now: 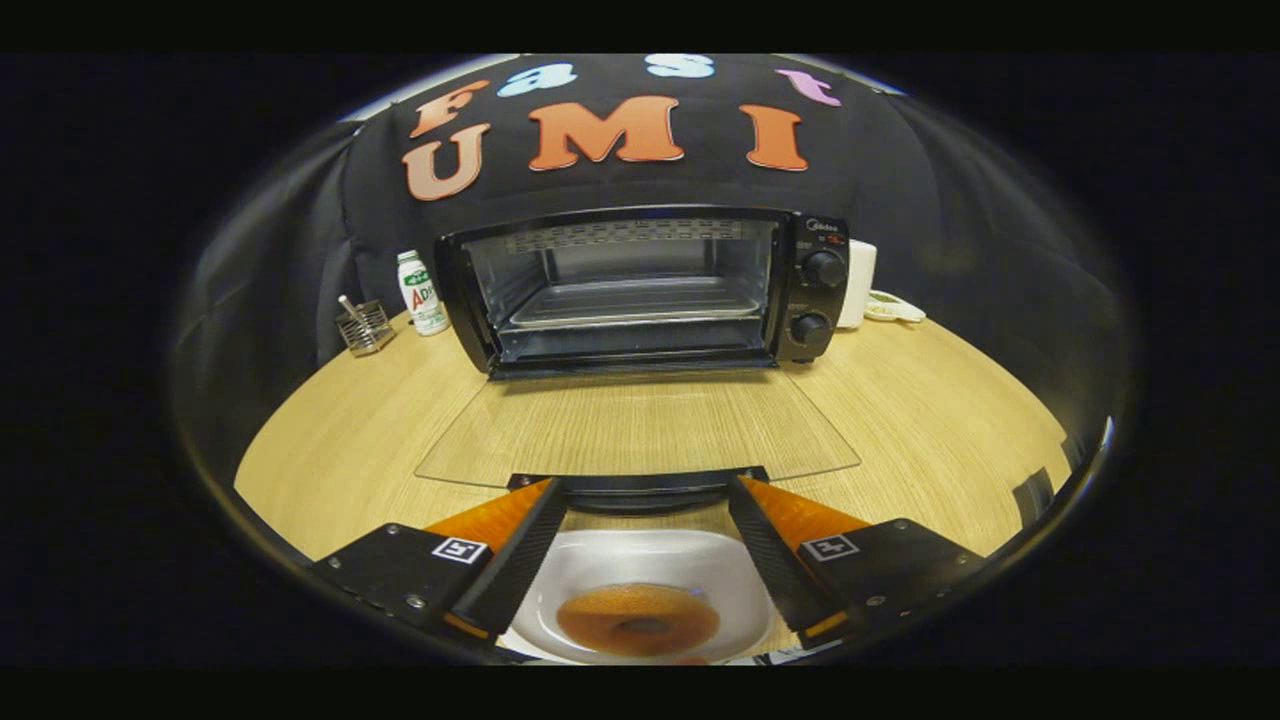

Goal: Open the toaster oven, put the food inside, and close the toaster oven door.

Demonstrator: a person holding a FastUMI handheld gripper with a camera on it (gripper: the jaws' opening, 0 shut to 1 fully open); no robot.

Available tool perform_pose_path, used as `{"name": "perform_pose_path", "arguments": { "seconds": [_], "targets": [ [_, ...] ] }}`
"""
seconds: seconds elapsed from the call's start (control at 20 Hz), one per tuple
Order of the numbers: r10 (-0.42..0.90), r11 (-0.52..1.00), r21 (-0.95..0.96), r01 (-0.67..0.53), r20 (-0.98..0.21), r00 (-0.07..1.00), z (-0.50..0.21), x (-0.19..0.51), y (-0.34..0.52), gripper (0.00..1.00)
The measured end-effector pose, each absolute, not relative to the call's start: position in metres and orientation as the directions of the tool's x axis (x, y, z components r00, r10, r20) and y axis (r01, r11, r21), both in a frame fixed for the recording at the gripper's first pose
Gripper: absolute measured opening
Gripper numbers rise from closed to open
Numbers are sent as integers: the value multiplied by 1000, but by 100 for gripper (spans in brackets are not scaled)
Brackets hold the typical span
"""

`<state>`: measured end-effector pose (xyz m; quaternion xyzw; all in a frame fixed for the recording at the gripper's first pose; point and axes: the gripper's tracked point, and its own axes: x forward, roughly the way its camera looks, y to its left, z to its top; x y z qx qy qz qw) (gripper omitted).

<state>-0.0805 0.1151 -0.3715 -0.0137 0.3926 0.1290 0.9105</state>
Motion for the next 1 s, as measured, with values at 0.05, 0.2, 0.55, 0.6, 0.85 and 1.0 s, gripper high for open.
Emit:
{"name": "perform_pose_path", "arguments": {
  "seconds": [0.05, 0.2, 0.55, 0.6, 0.85, 1.0],
  "targets": [
    [215, 967, 59, -247, -709, 672, -365, -80, 111, 98],
    [210, 968, 45, -248, -689, 693, -346, -84, 105, 98],
    [250, 960, 75, -271, -667, 701, -329, -130, 103, 98],
    [252, 960, 78, -270, -662, 706, -327, -136, 102, 98],
    [265, 952, 60, -299, -645, 716, -327, -162, 105, 98],
    [250, 956, 48, -291, -650, 717, -336, -171, 101, 98]
  ]
}}
